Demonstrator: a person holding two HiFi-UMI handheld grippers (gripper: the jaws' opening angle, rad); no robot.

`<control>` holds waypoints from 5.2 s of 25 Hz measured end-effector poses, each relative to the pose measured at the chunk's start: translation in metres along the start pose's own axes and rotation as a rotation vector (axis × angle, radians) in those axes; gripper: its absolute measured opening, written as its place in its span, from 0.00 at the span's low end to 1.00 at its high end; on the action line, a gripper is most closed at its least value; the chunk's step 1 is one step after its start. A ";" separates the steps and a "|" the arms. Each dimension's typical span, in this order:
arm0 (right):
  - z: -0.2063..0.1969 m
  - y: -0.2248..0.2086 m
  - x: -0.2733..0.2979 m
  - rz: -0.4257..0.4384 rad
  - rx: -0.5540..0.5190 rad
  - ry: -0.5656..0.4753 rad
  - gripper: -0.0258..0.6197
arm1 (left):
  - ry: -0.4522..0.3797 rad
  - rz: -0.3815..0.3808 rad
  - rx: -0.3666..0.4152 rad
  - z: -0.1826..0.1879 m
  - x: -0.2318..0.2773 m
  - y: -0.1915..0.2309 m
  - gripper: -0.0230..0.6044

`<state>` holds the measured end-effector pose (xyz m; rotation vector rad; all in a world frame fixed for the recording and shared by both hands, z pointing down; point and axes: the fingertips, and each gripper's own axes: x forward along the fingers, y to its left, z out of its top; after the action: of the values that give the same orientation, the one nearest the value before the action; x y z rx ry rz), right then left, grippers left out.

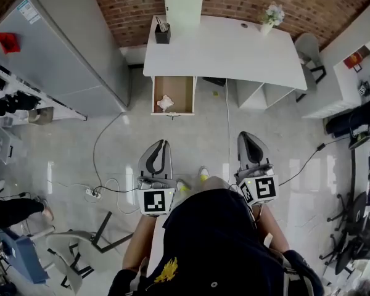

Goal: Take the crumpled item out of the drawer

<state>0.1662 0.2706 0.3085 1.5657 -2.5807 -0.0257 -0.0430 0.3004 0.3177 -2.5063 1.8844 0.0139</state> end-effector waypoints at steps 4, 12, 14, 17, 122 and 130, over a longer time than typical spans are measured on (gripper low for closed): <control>-0.002 0.010 0.004 -0.025 -0.041 0.003 0.08 | 0.003 0.006 -0.004 -0.005 -0.011 0.018 0.07; -0.015 0.021 0.061 0.034 -0.026 0.034 0.08 | 0.066 0.053 -0.001 -0.028 0.004 0.052 0.07; -0.015 0.010 0.083 0.035 -0.033 0.031 0.08 | 0.072 0.056 0.008 -0.032 0.026 0.059 0.07; -0.021 -0.006 0.123 0.040 -0.029 0.031 0.08 | 0.089 0.061 0.025 -0.038 0.064 0.076 0.07; 0.014 -0.096 0.473 0.153 0.102 0.006 0.08 | 0.086 -0.063 0.099 -0.017 0.424 0.206 0.16; 0.019 -0.079 0.471 0.173 0.088 -0.003 0.08 | 0.076 -0.066 0.104 -0.010 0.417 0.208 0.15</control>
<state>0.0186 -0.1830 0.3288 1.3631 -2.7445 0.1024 -0.1268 -0.1574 0.3237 -2.5321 1.7762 -0.1770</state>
